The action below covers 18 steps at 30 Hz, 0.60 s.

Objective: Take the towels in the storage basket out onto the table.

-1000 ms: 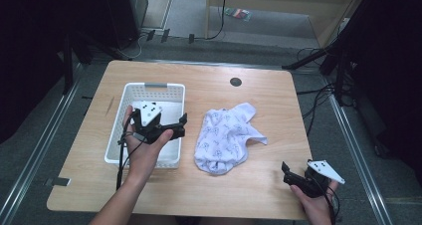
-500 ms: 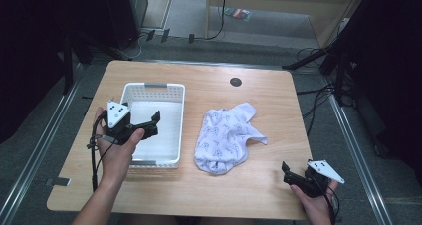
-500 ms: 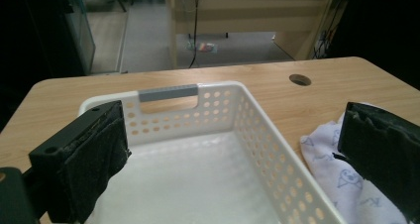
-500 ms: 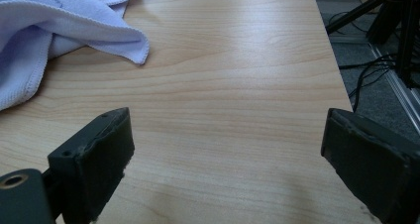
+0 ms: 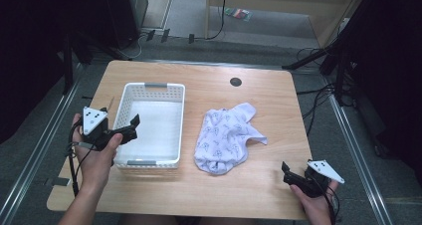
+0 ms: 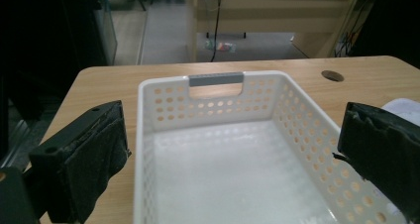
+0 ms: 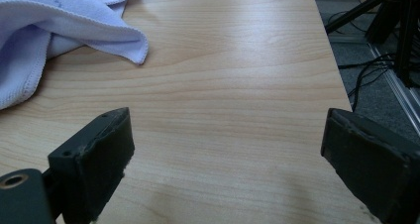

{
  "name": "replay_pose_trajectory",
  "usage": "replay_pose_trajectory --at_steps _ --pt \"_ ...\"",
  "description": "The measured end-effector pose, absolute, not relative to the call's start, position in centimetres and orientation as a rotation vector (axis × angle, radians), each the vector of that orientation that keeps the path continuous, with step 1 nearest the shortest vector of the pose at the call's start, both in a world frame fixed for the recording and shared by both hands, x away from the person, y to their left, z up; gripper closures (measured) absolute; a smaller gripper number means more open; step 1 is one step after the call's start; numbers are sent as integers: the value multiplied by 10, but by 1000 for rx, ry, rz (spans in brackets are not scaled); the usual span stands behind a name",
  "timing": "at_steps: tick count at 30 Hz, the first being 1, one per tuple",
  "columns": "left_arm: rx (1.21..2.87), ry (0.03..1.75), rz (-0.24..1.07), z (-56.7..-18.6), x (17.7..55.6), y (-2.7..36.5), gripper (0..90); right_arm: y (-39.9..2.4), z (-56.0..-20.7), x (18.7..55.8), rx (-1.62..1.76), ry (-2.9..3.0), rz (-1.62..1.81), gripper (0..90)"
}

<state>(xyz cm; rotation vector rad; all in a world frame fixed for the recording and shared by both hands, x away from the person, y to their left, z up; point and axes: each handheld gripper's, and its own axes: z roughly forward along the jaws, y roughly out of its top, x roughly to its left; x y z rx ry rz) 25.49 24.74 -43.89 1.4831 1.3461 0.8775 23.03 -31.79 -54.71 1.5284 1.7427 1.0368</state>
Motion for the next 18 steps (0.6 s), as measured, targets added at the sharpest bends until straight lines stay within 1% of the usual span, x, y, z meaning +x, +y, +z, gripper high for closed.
replay_pose_trajectory --at_steps 18 --pt "1415 1426 910 -459 236 300 0 -318 -547 230 1529 1741 1032 59"
